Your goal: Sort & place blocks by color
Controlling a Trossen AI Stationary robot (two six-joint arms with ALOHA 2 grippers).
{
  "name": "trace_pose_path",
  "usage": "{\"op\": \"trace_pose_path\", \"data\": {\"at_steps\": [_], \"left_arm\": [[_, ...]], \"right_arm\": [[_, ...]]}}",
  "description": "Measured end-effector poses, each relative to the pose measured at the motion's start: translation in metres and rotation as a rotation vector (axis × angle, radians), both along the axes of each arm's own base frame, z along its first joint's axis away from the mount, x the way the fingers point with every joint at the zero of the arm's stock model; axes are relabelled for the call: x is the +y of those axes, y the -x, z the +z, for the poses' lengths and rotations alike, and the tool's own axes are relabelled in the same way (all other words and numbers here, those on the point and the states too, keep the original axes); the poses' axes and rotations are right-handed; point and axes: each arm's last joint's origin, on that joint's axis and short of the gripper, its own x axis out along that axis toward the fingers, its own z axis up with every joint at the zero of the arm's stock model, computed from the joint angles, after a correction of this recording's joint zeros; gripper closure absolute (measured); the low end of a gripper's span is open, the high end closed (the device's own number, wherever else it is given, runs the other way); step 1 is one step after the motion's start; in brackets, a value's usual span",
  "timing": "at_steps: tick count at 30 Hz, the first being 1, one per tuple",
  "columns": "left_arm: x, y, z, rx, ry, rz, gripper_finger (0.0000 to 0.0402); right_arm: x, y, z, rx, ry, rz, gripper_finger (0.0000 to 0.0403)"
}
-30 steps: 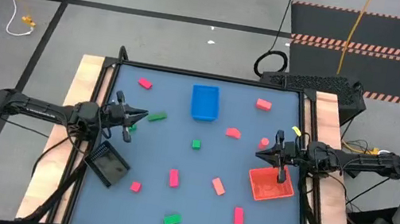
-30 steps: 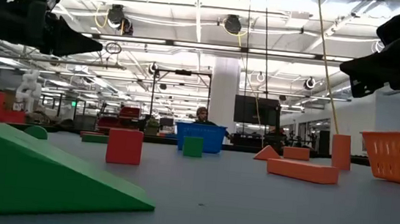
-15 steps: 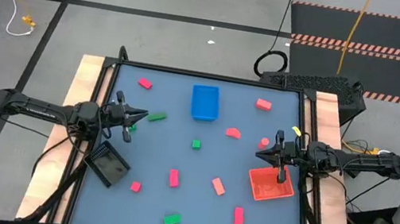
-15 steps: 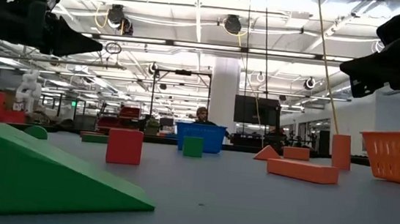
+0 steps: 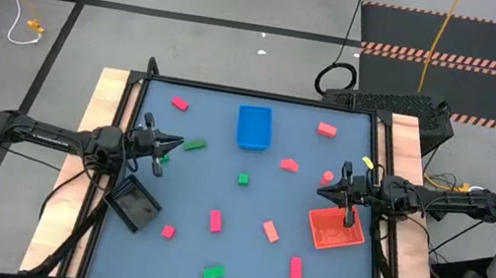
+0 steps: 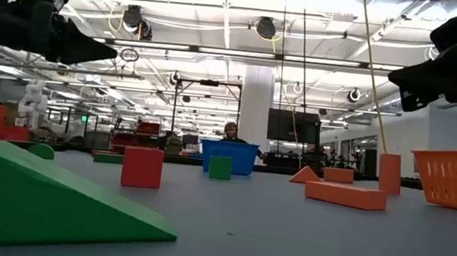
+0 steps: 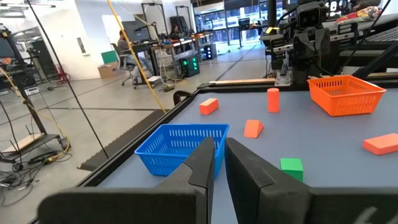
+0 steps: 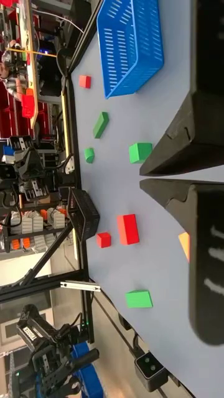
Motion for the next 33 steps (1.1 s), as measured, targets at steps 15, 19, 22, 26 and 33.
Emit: {"op": "trace_pose_path", "data": {"at_steps": [15, 19, 22, 26, 33], "left_arm": [[0.0, 0.0, 0.004, -0.047, 0.017, -0.001, 0.036], [0.0, 0.0, 0.009, -0.138, 0.107, -0.005, 0.036], [0.0, 0.001, 0.011, -0.179, 0.18, -0.009, 0.036], [0.0, 0.001, 0.012, -0.226, 0.285, -0.015, 0.036], [0.0, 0.001, 0.013, -0.271, 0.36, -0.028, 0.036]], "right_arm": [[0.0, 0.0, 0.0, 0.0, 0.0, 0.0, 0.0387], [0.0, 0.0, 0.0, 0.0, 0.0, 0.0, 0.0387], [0.0, 0.0, 0.0, -0.002, 0.0, 0.0, 0.0387], [0.0, 0.0, 0.003, -0.029, -0.003, 0.0, 0.0387], [-0.003, 0.0, 0.01, -0.102, 0.077, -0.094, 0.0387]]}}
